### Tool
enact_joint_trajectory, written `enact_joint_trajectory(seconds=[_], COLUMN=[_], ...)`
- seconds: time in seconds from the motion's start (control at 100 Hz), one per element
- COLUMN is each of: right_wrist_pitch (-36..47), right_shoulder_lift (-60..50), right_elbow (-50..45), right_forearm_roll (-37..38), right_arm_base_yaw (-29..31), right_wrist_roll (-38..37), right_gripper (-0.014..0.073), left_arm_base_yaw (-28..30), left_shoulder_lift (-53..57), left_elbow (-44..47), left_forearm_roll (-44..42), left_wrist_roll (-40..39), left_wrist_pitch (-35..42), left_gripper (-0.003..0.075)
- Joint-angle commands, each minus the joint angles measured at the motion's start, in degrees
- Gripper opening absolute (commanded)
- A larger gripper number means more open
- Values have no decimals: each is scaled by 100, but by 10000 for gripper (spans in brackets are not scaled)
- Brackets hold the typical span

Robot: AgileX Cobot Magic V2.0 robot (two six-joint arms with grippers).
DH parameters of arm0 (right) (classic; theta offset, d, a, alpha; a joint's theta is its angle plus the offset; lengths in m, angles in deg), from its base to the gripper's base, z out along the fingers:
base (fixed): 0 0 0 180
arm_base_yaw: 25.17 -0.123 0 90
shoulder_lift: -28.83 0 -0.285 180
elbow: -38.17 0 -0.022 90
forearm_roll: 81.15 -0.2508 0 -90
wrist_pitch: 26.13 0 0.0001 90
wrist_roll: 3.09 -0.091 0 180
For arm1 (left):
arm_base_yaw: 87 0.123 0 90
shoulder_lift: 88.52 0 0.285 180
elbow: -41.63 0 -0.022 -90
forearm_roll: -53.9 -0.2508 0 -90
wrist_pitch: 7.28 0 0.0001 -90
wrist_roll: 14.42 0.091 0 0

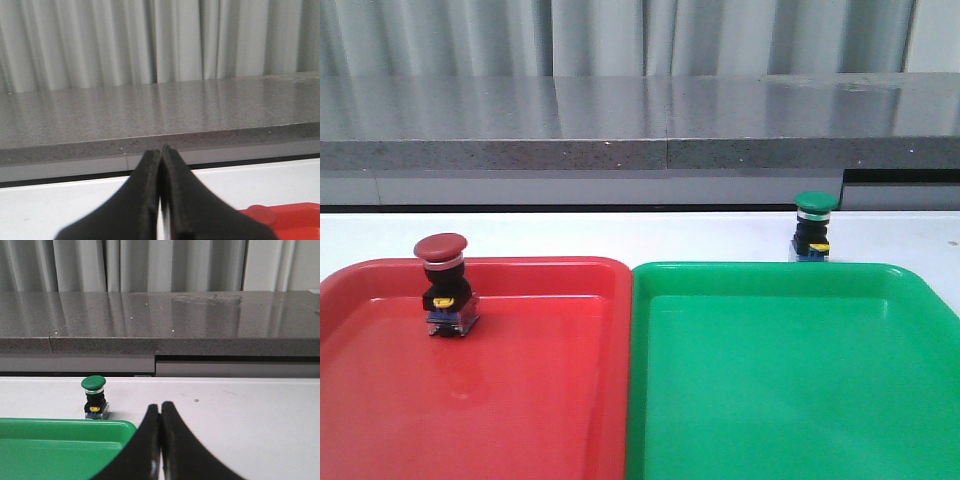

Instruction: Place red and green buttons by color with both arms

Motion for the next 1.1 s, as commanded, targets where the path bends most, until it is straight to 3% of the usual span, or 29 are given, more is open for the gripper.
enact_joint_trajectory(seconds=[0.0,0.3,1.09], right_wrist_pitch=[501,501,501], right_shoulder_lift=[-97,-97,-97], right_elbow=[80,80,80], right_forearm_roll=[60,60,60], right_arm_base_yaw=[25,25,25], right_wrist_roll=[-2,-2,-2], right_gripper=[-67,-67,-67], left_arm_base_yaw=[226,300,-38], left_shoulder_lift=[255,677,677], left_elbow=[101,811,811], left_forearm_roll=[-36,-36,-219], left_wrist_roll=[-37,-78,-78], left_wrist_pitch=[407,530,384], left_gripper=[-20,-19,-20])
